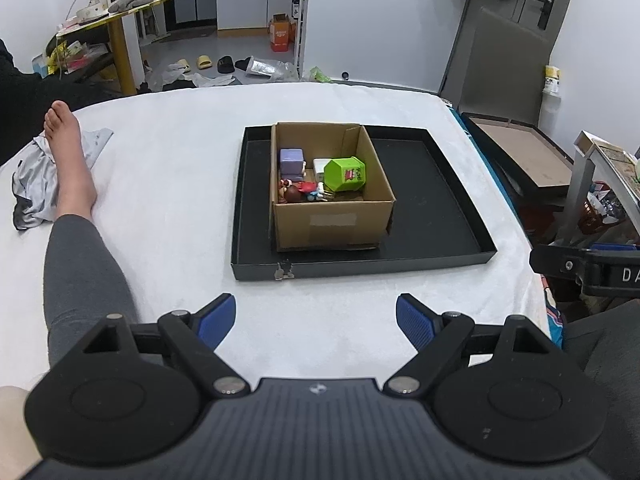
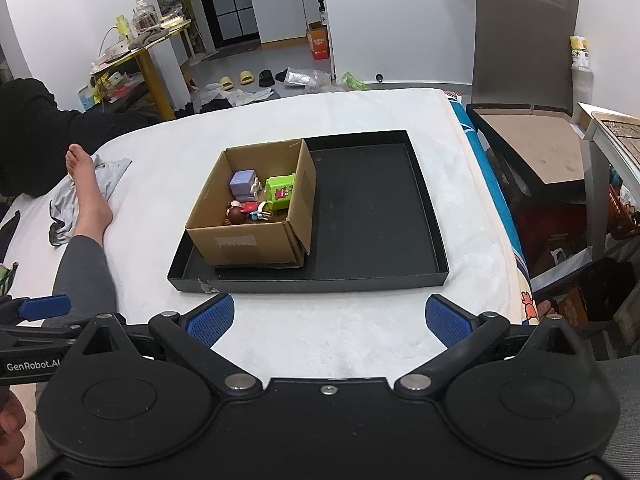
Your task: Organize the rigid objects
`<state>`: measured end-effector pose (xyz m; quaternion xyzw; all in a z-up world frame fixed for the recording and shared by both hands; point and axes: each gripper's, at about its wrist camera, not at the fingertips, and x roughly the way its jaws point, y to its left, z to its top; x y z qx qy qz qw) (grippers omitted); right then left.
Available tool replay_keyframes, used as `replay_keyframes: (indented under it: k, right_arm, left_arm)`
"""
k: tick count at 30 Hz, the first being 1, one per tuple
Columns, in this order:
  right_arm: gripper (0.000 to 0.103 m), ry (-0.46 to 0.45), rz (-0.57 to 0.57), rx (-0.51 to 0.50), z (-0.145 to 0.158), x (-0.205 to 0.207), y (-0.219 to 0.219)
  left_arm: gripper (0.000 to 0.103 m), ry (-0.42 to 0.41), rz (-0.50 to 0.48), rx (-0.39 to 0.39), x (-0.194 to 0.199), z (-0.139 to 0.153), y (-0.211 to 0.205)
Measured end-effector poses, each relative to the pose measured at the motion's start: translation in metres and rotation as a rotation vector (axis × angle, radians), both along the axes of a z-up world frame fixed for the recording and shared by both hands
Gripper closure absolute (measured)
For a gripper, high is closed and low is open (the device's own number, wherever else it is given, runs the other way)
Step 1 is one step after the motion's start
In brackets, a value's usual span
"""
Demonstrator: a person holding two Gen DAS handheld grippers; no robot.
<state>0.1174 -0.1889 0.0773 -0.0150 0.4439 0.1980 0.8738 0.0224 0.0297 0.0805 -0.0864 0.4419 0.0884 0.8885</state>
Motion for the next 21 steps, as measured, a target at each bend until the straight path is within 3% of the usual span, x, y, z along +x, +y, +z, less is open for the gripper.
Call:
replay_keyframes:
  k: [21]
  right_arm:
    - [0.000, 0.011, -0.001, -0.010, -0.0079, 0.0044, 0.0043]
  left_arm:
    - [0.017, 0.001, 0.001, 0.010, 0.0064, 0.0021, 0.0039]
